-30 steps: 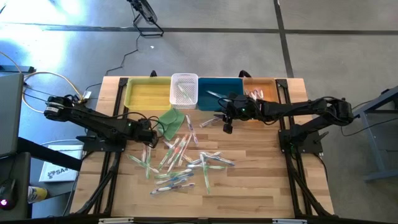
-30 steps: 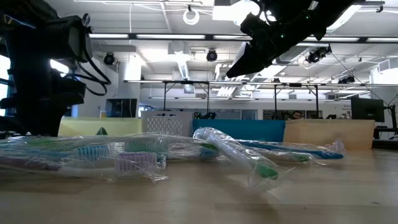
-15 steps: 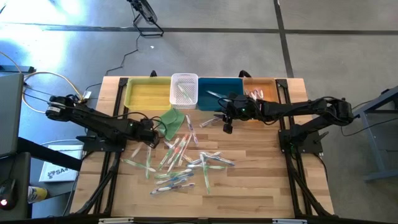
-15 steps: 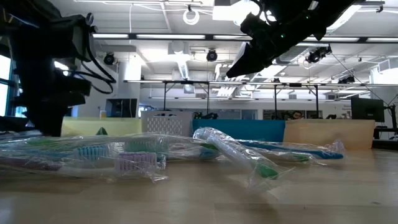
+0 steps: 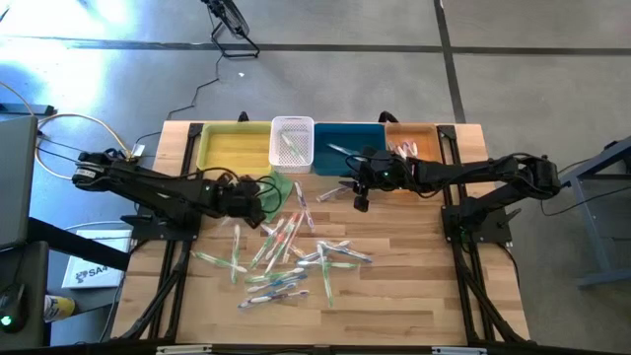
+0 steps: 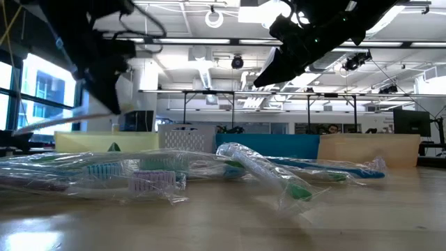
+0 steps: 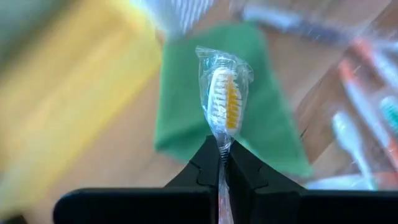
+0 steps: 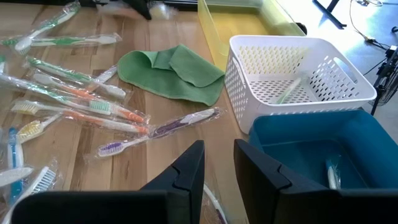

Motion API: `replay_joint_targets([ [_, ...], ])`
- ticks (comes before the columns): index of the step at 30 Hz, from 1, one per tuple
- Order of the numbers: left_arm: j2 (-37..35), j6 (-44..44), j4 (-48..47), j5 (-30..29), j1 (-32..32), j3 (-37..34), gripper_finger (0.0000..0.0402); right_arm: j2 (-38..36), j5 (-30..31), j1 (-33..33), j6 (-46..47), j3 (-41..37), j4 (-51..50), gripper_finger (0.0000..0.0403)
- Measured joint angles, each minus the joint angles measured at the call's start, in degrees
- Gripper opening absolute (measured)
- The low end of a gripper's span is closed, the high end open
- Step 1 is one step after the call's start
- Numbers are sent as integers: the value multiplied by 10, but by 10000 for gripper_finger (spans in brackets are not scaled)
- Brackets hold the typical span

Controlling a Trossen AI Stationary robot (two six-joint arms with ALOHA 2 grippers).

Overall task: Pick & Place Toothbrushes
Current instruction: Put the orange toothbrush into the yellow bin

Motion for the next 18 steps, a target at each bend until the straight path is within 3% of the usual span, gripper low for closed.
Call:
replay_joint_targets([
  [11,0,270,-47,-97,0,180,2,0,0,0,0,0,0,79],
  [18,-1,372,-48,-115,0,216,1,0,0,0,0,0,0,79],
])
